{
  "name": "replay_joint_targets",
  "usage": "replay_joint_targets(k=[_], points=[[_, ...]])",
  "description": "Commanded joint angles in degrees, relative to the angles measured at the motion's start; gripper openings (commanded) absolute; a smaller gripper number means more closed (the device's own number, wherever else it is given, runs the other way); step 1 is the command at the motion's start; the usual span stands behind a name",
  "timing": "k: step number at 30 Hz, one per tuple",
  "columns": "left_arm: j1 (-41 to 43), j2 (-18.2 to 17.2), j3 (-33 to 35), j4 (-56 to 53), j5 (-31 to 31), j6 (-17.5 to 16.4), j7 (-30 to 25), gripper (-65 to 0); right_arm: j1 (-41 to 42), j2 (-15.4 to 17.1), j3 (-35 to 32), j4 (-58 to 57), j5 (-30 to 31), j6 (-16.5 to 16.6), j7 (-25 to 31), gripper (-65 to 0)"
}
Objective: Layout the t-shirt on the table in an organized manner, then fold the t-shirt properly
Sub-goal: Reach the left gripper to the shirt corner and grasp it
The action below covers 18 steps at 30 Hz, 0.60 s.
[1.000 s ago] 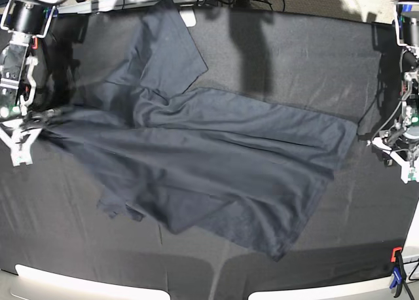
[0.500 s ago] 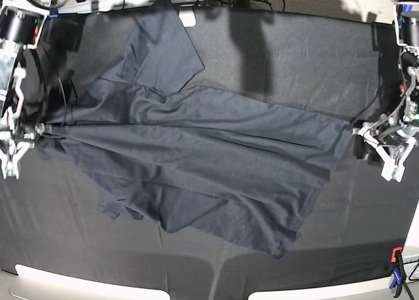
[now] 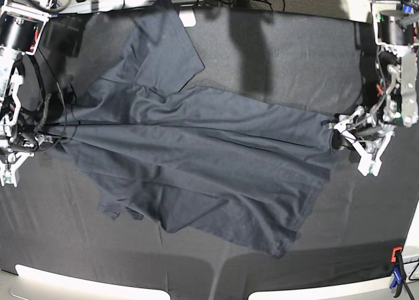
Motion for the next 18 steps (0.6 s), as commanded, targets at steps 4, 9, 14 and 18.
replay_joint_targets(k=[4,9,14,18], points=[[-0.7,-1.1,-0.2,0.7,-0.7,-0.4,4.8,-65.0,1.9,1.3,0.3,1.0,2.8,-0.2,2.5,-46.9],[0.1,-1.1,-0.2,0.8,-2.4,0.6,9.3,-65.0,4.8,1.3,0.3,1.0,7.2,-0.2,2.4,-46.9],[5.6,-1.1,-1.7,4.2,-0.2,5.9,4.0,-65.0,8.4,1.2,0.3,1.0,12.0,1.0,0.4,-46.9],[13.2,-0.7,-7.5,12.2,2.8,8.7,0.8,-65.0,10.1,1.2,0.3,1.0,14.6,3.0,0.3,-46.9]])
